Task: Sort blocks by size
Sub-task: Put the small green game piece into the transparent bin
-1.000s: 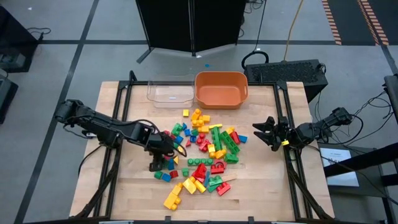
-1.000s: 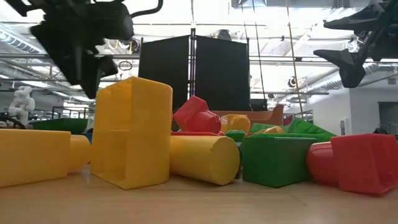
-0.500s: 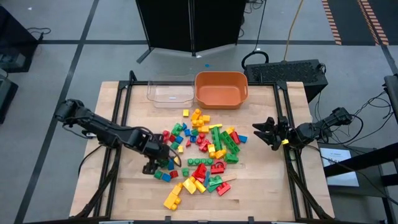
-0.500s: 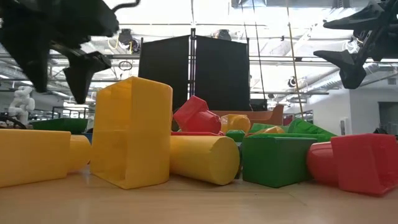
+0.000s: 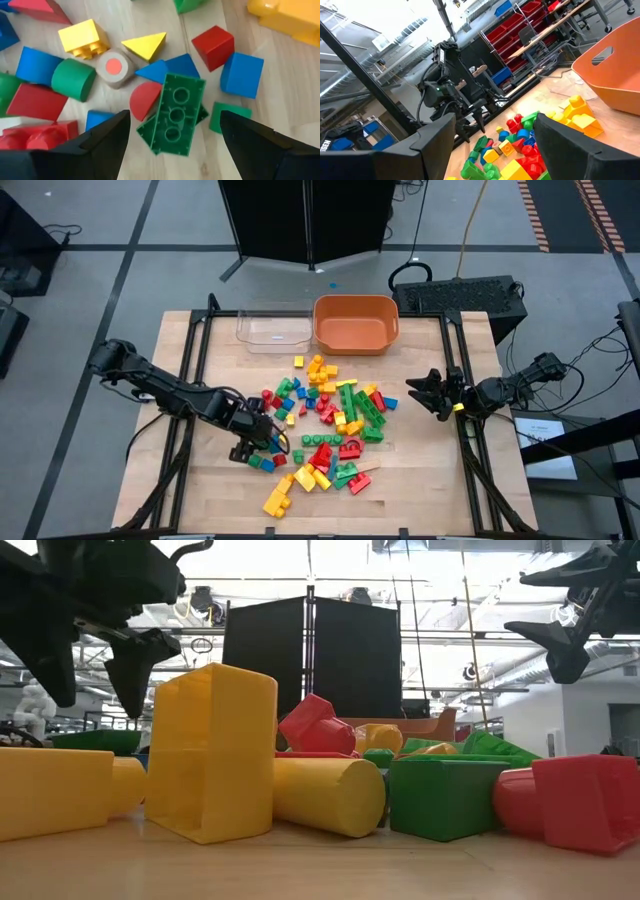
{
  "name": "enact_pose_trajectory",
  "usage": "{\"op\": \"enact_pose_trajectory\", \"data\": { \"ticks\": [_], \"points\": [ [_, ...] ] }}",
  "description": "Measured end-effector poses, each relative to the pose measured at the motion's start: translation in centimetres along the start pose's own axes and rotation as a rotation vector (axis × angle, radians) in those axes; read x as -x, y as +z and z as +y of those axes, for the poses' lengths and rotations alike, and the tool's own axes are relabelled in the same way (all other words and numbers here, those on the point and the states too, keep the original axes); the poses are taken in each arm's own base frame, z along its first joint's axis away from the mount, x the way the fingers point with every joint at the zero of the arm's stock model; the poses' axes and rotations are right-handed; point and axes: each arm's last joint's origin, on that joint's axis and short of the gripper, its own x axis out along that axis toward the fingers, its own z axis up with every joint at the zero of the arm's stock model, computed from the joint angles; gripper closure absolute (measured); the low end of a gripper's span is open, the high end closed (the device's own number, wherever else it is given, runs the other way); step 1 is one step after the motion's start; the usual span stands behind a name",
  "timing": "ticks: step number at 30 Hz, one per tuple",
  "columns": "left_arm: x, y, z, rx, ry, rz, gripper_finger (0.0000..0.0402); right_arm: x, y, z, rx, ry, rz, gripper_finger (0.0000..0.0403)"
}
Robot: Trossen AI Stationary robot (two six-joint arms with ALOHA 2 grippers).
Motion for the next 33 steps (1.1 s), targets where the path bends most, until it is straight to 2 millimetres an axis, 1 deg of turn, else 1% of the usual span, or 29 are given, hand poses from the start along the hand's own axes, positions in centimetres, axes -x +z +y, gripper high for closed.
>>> {"op": "enact_pose_trajectory", "data": {
  "ticks": [4,22,24,26,29,33],
  "points": [
    [-0.5,-0.2,0.0,0.012,-0.004,-0.024,0.0091,0.0,0.0,0.0,0.0,0.0,0.0,0.0142],
    [-2.0,-1.8,0.3,0.012,-0.003,0.002,0.0093,0.0,-0.1,-0.1,0.006,-0.004,0.007,0.0142],
    [-2.0,-1.8,0.3,0.012,-0.003,0.002,0.0105,0.0,-0.1,-0.1,0.006,-0.004,0.007,0.0142],
    [-2.0,-1.8,0.3,0.012,0.002,0.001,0.0125,0.0,-0.1,-0.1,0.006,-0.004,0.007,0.0142],
    [-2.0,-1.7,0.3,0.011,0.023,-0.003,0.0171,0.0,-0.1,-0.1,0.006,-0.005,0.007,0.0142],
    [-2.0,-1.7,0.3,-0.001,0.03,-0.006,0.0244,0.0,-0.1,-0.1,0.008,-0.006,0.008,0.0142]
  ]
}}
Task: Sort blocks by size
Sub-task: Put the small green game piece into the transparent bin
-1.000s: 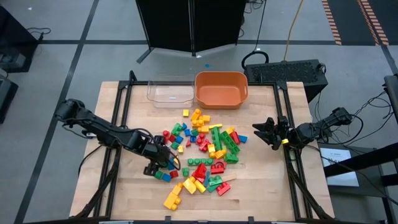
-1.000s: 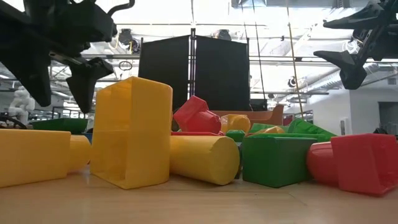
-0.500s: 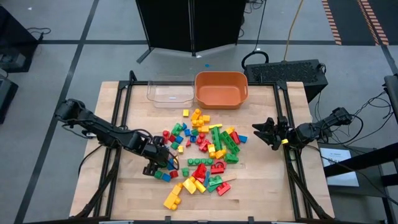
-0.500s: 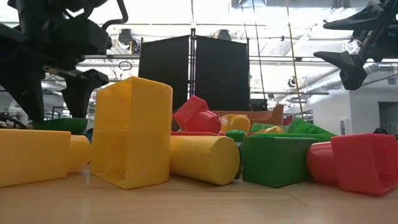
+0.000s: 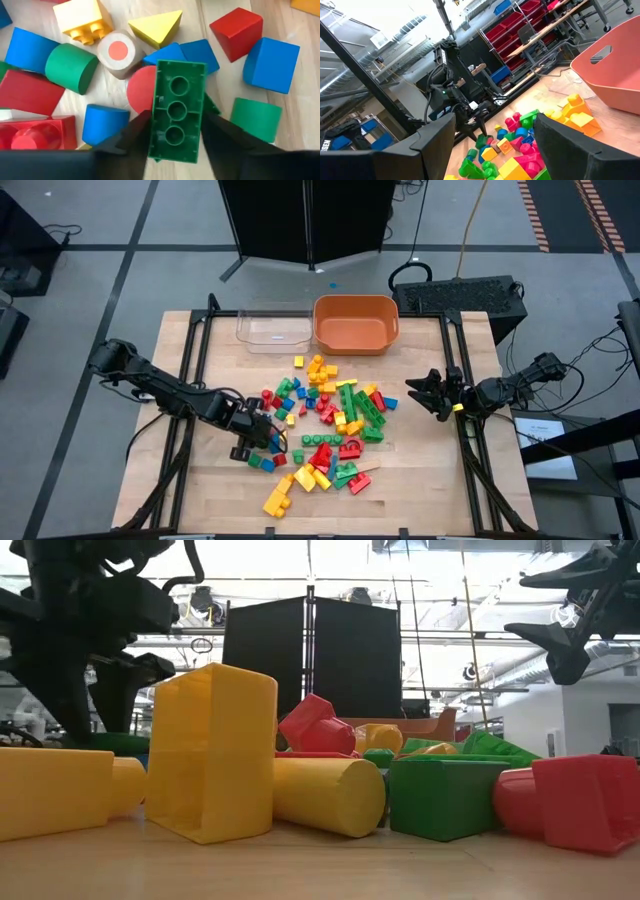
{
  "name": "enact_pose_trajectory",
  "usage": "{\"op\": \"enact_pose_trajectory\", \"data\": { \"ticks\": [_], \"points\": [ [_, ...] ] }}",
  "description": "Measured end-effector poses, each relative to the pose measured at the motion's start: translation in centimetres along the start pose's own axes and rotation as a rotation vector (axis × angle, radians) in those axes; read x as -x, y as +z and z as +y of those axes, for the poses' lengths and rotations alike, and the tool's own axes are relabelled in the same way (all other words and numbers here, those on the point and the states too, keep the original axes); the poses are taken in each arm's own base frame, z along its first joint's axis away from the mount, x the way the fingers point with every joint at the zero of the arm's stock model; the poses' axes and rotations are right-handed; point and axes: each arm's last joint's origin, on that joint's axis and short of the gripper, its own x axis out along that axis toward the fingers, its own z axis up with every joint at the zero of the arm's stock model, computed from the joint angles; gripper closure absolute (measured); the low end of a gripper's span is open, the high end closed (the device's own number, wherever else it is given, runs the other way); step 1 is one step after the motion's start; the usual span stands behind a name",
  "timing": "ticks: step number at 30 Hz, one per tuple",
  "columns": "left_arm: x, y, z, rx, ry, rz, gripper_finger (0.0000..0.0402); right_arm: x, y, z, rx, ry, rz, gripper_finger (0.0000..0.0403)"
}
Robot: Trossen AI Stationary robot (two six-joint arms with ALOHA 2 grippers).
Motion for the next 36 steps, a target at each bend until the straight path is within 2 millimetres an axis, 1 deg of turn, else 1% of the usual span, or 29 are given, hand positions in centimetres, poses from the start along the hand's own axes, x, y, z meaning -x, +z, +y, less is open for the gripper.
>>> {"op": "enact_pose_trajectory", "data": {
  "ticks": [4,7,12,13,20,28,32,36],
  "points": [
    [-0.1,0.2,0.0,-0.022,-0.004,-0.005,0.0303,0.0,0.0,0.0,0.0,0.0,0.0,0.0142],
    [-0.5,0.3,-0.1,-0.019,-0.02,0.004,0.0331,0.0,0.0,0.0,0.0,0.0,0.0,0.0142],
    [-0.5,0.2,-0.2,-0.014,-0.029,0.012,0.039,0.0,0.0,0.0,0.0,0.0,0.0,0.0142],
    [-0.6,0.1,-0.1,-0.013,-0.022,0.016,0.0395,0.0,0.0,0.0,0.0,0.0,0.0,0.0142],
    [-0.7,0.1,0.0,0.021,0.01,0.018,0.0383,0.0,0.0,0.0,-0.008,0.0,0.0,0.0142],
    [0.1,1.3,-0.2,0.023,-0.03,-0.031,0.0382,0.0,0.0,0.0,-0.008,0.0,0.001,0.0142],
    [0.1,1.2,-0.2,0.125,-0.03,-0.017,0.0382,0.0,0.0,0.0,-0.003,0.0,0.001,0.0142],
    [0.1,1.1,-0.2,0.156,-0.026,-0.003,0.0395,0.0,0.0,0.0,0.001,0.0,0.001,0.0142]
  ]
}}
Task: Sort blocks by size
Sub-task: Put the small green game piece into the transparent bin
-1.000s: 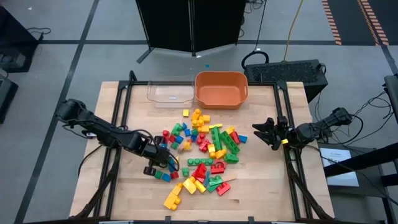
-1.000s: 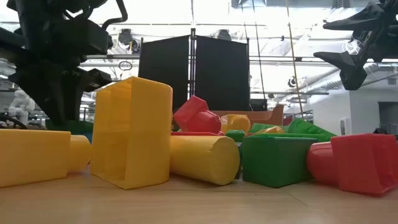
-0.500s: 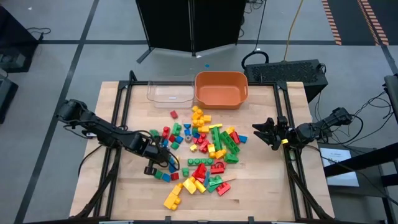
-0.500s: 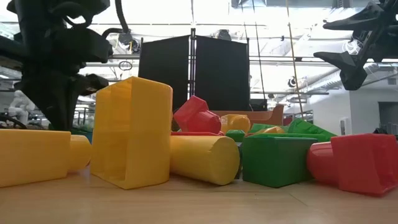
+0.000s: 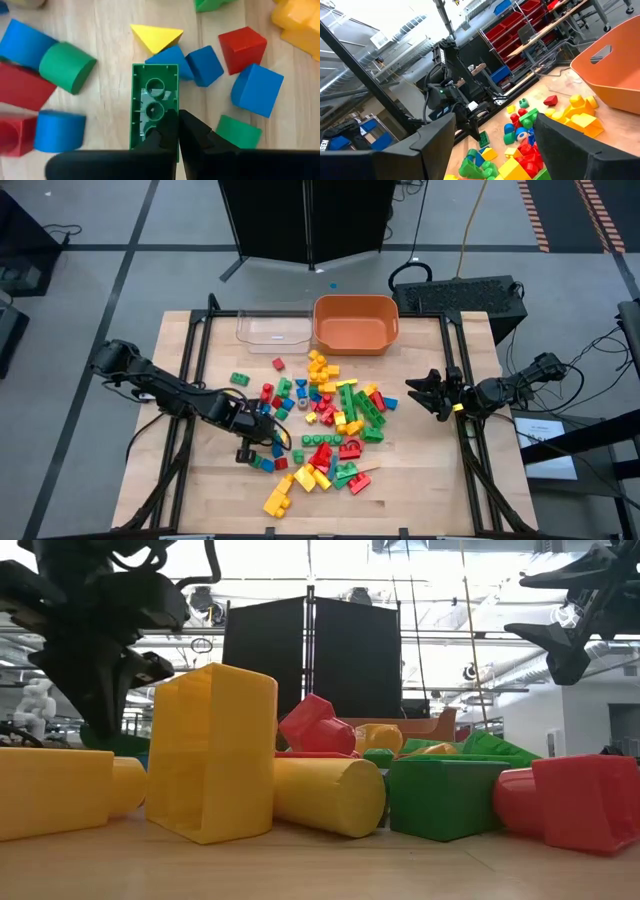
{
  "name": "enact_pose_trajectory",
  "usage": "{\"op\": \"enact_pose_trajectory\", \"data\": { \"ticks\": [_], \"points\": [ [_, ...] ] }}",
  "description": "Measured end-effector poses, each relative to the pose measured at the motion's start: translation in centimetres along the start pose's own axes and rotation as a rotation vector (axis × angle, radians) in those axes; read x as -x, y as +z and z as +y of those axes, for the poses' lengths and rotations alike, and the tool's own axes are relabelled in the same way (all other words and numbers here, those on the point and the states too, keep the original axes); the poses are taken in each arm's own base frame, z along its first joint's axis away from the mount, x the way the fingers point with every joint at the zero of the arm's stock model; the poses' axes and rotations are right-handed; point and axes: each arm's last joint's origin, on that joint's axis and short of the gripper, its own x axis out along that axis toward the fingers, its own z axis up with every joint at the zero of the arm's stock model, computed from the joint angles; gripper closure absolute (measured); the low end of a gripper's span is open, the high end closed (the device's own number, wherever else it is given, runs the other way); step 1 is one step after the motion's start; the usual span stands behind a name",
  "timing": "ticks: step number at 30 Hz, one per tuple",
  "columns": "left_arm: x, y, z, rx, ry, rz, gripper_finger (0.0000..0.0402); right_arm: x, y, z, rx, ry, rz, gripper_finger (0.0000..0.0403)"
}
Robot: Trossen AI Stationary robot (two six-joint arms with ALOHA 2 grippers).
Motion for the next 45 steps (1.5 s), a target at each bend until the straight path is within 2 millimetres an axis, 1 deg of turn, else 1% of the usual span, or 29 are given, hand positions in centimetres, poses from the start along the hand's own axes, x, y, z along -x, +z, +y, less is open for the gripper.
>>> {"op": "enact_pose_trajectory", "data": {
  "ticks": [4,6,9,12,15,18,20,22,25,27,29,31,34,36,39,42,45],
  "points": [
    [0.1,0.2,0.4,0.028,0.015,-0.003,0.0397,0.0,0.0,0.0,0.001,0.0,0.0,0.0142],
    [0.6,0.9,0.7,0.04,0.041,-0.02,0.0399,0.0,0.0,0.0,0.0,0.0,0.0,0.0142],
    [2.0,2.2,1.4,0.039,0.095,-0.076,0.04,0.0,0.0,0.0,0.0,0.0,0.0,0.0142],
    [4.2,3.7,3.0,0.07,0.182,-0.156,0.04,0.0,0.0,0.0,0.0,0.0,0.001,0.0142],
    [7.0,4.8,5.2,0.15,0.293,-0.239,0.04,0.0,0.0,0.0,0.0,0.0,0.001,0.0142],
    [10.0,5.1,7.9,0.225,0.423,-0.323,0.0401,0.0,-0.1,0.0,0.01,-0.004,0.007,0.0142],
    [12.1,4.9,10.0,0.29,0.515,-0.379,0.0401,0.0,-0.1,-0.1,0.016,-0.008,0.011,0.0142],
    [13.8,4.4,12.1,0.359,0.596,-0.412,0.0401,0.0,-0.1,-0.1,0.018,-0.009,0.013,0.0142],
    [15.1,3.1,15.5,0.446,0.665,-0.409,0.0401,0.0,-0.1,-0.1,0.019,-0.009,0.014,0.0142],
    [15.5,2.4,17.6,0.477,0.673,-0.404,0.0401,0.0,-0.2,-0.1,0.02,-0.01,0.016,0.0142],
    [15.4,2.0,19.3,0.496,0.663,-0.401,0.0401,0.0,-0.2,-0.1,0.02,-0.01,0.015,0.0142],
    [15.0,1.8,21.0,0.507,0.642,-0.39,0.0401,0.0,-0.2,-0.1,0.018,-0.01,0.015,0.0142],
    [13.9,1.6,22.6,0.509,0.606,-0.344,0.0396,0.0,-0.2,-0.1,0.015,-0.01,0.016,0.0142],
    [12.9,1.4,23.3,0.491,0.581,-0.29,0.038,0.0,-0.2,-0.1,0.014,-0.011,0.015,0.0142],
    [11.9,1.6,23.8,0.451,0.554,-0.249,0.0342,0.0,-0.2,-0.1,0.013,-0.01,0.015,0.0142],
    [11.5,1.6,24.0,0.44,0.548,-0.235,0.0297,0.0,-0.2,-0.1,0.013,-0.01,0.016,0.0142],
    [11.7,1.6,23.8,0.443,0.551,-0.236,0.0254,0.0,-0.2,-0.1,0.013,-0.01,0.015,0.0142]
  ]
}}
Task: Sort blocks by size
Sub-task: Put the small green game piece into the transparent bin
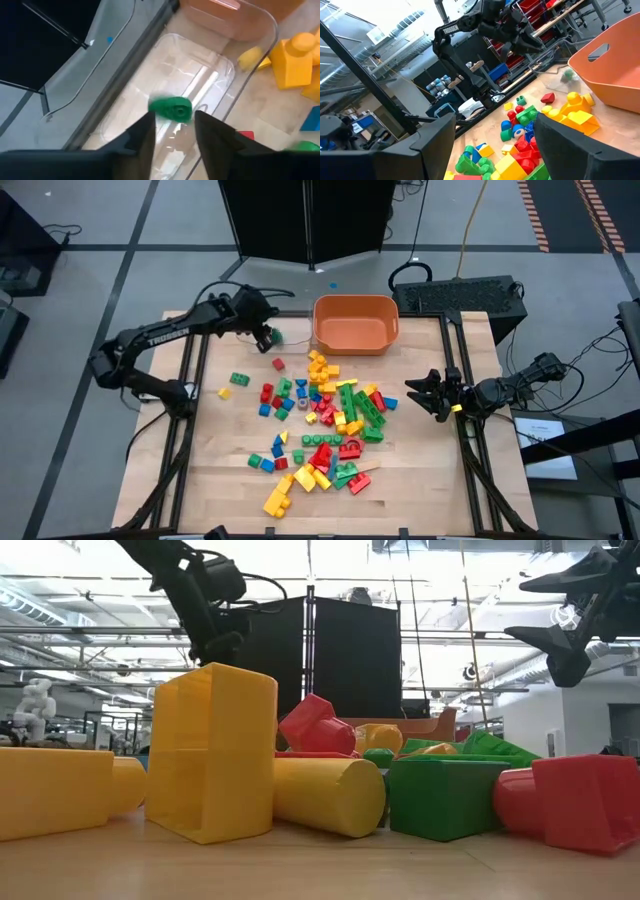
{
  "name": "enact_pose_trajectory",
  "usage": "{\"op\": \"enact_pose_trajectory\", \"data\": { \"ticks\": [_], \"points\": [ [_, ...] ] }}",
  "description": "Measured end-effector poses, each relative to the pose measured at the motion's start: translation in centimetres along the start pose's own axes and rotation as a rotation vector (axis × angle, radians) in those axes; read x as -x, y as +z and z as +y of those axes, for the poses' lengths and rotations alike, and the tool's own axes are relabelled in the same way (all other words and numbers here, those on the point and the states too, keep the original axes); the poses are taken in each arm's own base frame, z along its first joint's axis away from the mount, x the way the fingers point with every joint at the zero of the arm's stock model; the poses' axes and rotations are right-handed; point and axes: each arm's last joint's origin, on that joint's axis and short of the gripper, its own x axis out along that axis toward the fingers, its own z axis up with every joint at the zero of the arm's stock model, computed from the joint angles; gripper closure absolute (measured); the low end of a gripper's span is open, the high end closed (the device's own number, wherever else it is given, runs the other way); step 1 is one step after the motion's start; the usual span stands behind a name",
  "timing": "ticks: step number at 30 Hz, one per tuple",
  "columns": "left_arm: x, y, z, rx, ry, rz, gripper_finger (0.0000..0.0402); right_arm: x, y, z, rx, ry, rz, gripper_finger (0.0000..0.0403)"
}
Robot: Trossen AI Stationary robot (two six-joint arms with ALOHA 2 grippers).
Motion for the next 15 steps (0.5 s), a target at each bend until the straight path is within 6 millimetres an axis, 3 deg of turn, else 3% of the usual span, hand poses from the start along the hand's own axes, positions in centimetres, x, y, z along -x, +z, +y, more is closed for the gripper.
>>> {"op": "enact_pose_trajectory", "data": {
  "ticks": [3,8,12,15],
  "points": [
    [1.2,-0.5,-0.6,-0.026,-0.017,0.022,0.0226,0.0,0.0,0.0,0.001,0.0,0.0,0.0142],
    [5.8,-2.4,-3.7,-0.154,-0.131,0.065,0.0218,0.0,0.0,0.0,0.003,0.0,0.0,0.0142],
    [9.0,-5.1,-5.7,-0.163,-0.207,0.066,0.0217,0.0,-0.1,-0.1,0.015,-0.009,0.012,0.0142],
    [9.6,-7.3,-6.6,-0.141,-0.243,0.055,0.0217,0.0,-0.2,-0.2,0.019,-0.014,0.02,0.0142]
  ]
}}
